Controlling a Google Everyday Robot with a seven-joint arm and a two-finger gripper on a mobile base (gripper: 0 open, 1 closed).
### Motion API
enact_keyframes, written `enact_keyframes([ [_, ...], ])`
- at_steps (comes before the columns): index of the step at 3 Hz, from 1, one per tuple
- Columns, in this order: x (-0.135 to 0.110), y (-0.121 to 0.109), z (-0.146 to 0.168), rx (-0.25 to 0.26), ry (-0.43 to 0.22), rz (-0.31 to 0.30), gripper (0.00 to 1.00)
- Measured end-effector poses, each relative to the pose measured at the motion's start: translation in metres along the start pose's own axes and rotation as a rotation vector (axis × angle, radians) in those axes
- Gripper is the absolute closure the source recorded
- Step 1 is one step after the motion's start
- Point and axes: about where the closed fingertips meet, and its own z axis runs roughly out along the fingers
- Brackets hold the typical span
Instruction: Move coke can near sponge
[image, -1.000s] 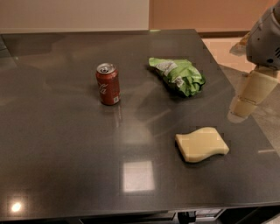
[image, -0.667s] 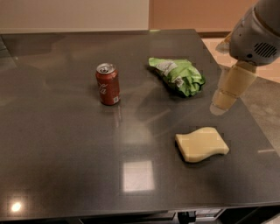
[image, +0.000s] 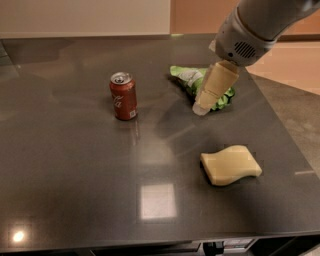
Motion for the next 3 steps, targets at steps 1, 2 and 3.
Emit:
enact_keyframes([
  [1, -0.036, -0.011, 0.028, 0.004, -0.030, 0.011, 0.00],
  [2, -0.066, -0.015, 0.060, -0.015, -0.028, 0.015, 0.00],
  [3, -0.094, -0.015, 0.088, -0.030, -0.017, 0.004, 0.00],
])
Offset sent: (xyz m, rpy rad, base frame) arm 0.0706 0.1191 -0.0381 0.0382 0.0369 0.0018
